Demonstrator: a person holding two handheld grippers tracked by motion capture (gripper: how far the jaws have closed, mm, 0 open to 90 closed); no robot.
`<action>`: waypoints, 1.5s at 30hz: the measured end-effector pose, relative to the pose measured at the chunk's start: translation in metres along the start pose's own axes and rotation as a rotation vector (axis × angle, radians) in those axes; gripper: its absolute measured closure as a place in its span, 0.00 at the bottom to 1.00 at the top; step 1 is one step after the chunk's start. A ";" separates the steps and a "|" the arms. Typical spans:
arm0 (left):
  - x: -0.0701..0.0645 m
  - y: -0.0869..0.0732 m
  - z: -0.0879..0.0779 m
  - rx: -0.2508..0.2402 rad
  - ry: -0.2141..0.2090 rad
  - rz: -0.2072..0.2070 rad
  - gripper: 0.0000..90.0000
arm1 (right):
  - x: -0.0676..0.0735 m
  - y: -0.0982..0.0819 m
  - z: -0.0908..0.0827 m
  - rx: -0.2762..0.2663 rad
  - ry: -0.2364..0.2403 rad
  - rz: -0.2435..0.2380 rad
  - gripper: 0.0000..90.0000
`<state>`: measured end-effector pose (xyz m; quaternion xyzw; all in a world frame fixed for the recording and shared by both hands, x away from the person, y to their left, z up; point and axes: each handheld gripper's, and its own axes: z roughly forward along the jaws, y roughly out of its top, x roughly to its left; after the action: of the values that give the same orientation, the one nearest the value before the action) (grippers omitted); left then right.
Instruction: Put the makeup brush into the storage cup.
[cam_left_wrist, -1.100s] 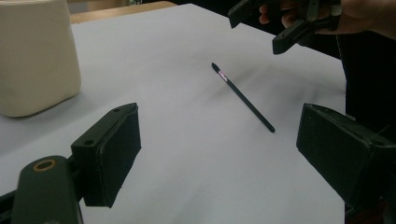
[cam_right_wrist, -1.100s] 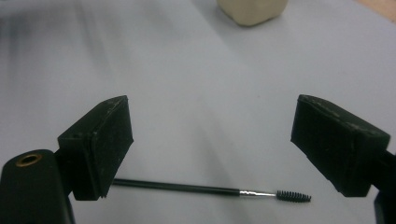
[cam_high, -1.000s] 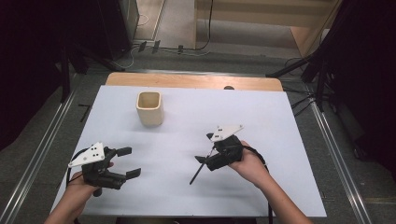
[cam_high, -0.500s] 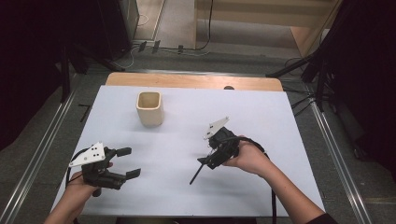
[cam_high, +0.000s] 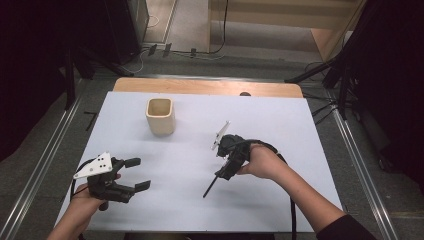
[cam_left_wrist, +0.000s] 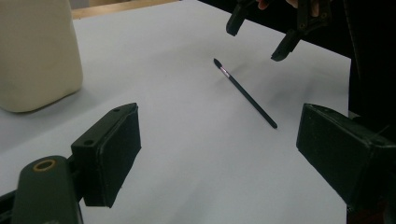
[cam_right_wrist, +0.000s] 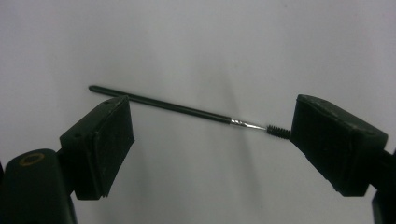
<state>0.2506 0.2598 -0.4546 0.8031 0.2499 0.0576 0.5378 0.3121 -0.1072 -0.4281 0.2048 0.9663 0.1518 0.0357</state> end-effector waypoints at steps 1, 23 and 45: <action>0.000 0.000 0.000 0.000 0.000 0.001 0.16 | 0.001 0.001 0.001 0.020 -0.007 0.003 0.16; 0.000 0.000 -0.001 0.000 -0.002 -0.003 0.16 | -0.018 -0.008 -0.002 -0.167 0.151 -0.468 0.24; 0.002 0.000 -0.001 0.001 -0.005 -0.005 0.15 | -0.022 0.009 -0.002 -0.072 0.201 -0.774 0.24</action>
<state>0.2516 0.2614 -0.4550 0.8028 0.2506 0.0543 0.5383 0.3357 -0.1085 -0.4234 -0.1915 0.9648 0.1800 0.0025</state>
